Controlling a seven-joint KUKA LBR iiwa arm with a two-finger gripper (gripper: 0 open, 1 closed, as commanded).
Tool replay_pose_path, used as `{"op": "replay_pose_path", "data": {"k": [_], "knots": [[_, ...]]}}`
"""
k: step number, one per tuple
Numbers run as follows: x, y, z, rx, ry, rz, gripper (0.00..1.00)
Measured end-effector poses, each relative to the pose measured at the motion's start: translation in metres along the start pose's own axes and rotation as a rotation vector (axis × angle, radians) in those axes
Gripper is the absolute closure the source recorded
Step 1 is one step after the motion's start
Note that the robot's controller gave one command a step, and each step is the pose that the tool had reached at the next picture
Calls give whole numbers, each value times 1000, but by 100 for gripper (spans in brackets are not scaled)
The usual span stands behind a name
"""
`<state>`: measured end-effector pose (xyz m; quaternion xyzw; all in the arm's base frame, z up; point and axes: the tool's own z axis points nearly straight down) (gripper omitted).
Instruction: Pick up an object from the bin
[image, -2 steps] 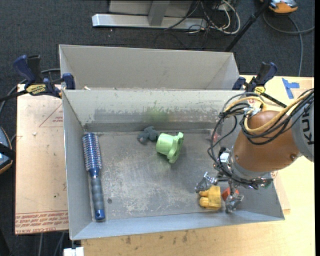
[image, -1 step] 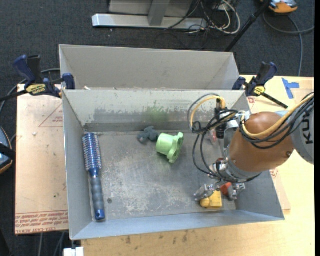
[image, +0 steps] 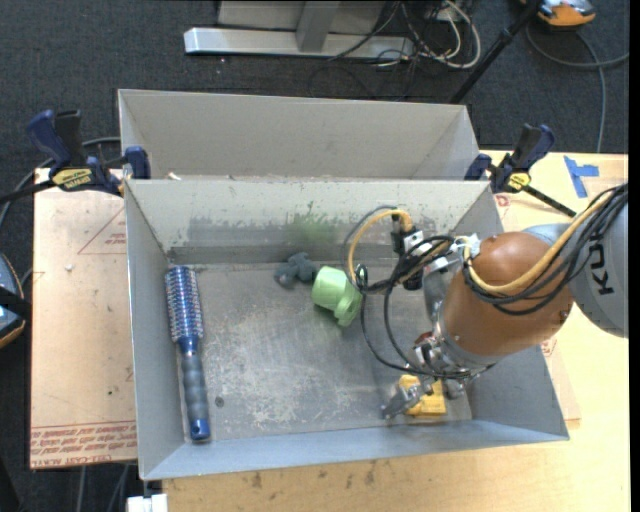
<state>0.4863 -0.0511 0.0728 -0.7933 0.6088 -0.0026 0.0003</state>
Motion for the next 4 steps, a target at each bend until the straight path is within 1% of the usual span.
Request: {"op": "replay_pose_path", "data": {"k": [1,2,3,4], "knots": [[0,-1,-1,3,-1,1,100],[-1,-3,-63,3,-5,6,100],[-2,-4,-89,0,-6,10,100],[-3,-5,-101,-1,-6,14,100]]}}
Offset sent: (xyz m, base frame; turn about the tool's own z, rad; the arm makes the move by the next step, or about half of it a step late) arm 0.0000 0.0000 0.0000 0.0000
